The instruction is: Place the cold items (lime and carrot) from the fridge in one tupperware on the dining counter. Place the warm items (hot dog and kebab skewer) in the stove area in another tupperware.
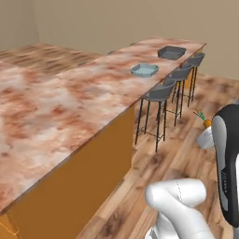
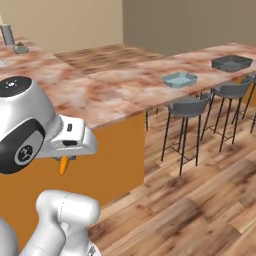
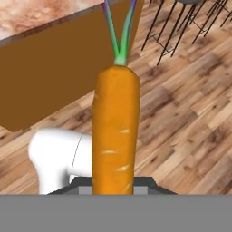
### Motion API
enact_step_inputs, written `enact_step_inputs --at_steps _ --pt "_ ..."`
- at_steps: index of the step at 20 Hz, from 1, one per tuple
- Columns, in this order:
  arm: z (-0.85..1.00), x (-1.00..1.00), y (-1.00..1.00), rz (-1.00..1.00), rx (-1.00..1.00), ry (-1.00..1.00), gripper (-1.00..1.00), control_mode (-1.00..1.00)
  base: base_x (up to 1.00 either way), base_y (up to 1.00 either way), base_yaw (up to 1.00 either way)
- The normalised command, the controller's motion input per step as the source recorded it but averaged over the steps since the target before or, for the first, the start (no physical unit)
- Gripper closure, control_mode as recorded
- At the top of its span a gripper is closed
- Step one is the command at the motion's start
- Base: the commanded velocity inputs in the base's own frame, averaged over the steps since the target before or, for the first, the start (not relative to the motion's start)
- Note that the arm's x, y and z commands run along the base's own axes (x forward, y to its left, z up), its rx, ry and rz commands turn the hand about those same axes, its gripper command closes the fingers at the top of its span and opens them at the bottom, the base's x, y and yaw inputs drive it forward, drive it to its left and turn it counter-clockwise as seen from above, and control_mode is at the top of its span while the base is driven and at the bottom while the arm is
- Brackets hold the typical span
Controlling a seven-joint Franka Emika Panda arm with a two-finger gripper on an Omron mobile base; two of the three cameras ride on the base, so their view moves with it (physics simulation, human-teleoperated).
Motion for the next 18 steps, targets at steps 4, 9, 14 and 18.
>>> enact_step_inputs --at_steps 4,9,14,18 --pt "0.0 0.0 0.0 0.0 0.0 0.0 1.0 1.0 0.36 -1.0 0.21" --pt "0.0 0.0 0.0 0.0 0.0 0.0 1.0 1.0 0.46 -1.0 0.26" --pt "0.0 0.0 0.0 0.0 0.0 0.0 1.0 1.0 0.57 -1.0 0.33" --pt "0.0 0.0 0.0 0.0 0.0 0.0 1.0 1.0 0.57 -1.0 0.33"
